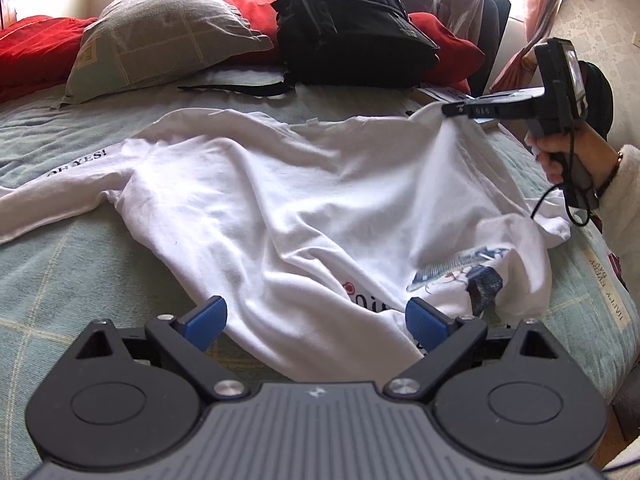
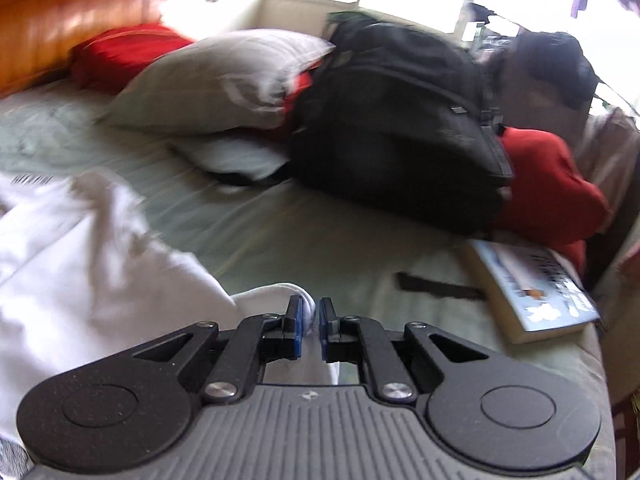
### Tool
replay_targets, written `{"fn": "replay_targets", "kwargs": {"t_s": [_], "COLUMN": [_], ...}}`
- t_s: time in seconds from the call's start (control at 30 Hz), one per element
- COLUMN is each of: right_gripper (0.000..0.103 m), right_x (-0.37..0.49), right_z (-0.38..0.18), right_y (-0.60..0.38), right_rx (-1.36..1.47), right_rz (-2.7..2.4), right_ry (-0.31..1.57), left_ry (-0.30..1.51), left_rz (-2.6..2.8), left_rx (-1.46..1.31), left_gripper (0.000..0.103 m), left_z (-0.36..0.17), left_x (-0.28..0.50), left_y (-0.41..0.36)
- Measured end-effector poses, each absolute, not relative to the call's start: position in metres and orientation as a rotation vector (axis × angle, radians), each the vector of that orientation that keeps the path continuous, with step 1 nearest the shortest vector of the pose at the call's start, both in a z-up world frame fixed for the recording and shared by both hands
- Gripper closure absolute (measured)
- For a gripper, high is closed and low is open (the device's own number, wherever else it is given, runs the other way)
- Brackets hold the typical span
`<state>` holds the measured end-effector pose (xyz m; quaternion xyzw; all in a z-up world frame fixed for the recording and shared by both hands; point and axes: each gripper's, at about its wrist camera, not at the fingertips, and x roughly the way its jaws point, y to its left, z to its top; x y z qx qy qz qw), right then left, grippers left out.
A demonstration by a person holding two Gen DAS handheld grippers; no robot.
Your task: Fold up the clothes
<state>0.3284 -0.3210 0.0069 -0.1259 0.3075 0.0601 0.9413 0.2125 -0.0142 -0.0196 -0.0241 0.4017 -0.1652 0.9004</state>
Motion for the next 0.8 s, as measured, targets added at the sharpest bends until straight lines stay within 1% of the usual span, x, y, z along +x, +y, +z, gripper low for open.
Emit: {"fn": "replay_targets", "kwargs": {"t_s": [0.17,0.27,0.4,0.5,0.57,0.6,0.63,0.67,0.73,0.8], "right_gripper": [0.092,0.09,0.086,0.08,0.071,0.07,0.066,0.057,0.048,0.046], "right_x": [0.338,0.352,0.347,0.337,0.331,0.327,0.323,0.318,0.306,0.291], "right_z": [0.01,-0.002,-0.005,-0.001,0.003,0.006,0.009,0.013,0.019,0.027], "right_y": [-0.346,-0.358,-0.362,-0.358,-0.354,-0.352,-0.35,-0.347,-0.342,-0.336], "right_rx": [-0.178,-0.105,-0.052,-0.048,-0.044,-0.041,-0.034,-0.029,-0.027,-0.033], "right_rz": [-0.004,-0.007,0.009,0.034,0.054,0.065,0.078,0.089,0.104,0.123], "right_ry": [0.598,0.71,0.714,0.705,0.701,0.698,0.692,0.689,0.672,0.656], "left_ry": [0.823,0.82,0.821,0.821,0.819,0.819,0.818,0.817,0.815,0.814], "left_rz": [-0.337,-0.337,-0.335,-0.332,-0.333,-0.333,-0.333,-0.334,-0.334,-0.33], "left_rx": [-0.053,-0.056,-0.058,-0.061,-0.064,-0.066,-0.067,-0.067,-0.067,-0.068], "left_gripper": [0.007,0.007,0.007,0.007,0.007,0.007,0.007,0.007,0.007,0.007], "left_z": [-0.017,-0.017,-0.017,-0.017,-0.017,-0.017,-0.017,-0.016,-0.016,-0.016], "left_x": [0.211,0.211,0.211,0.212,0.211,0.21,0.21,0.208,0.206,0.204], "left_y": [-0.012,-0.01,-0.009,-0.008,-0.007,-0.007,-0.007,-0.006,-0.005,-0.004]}}
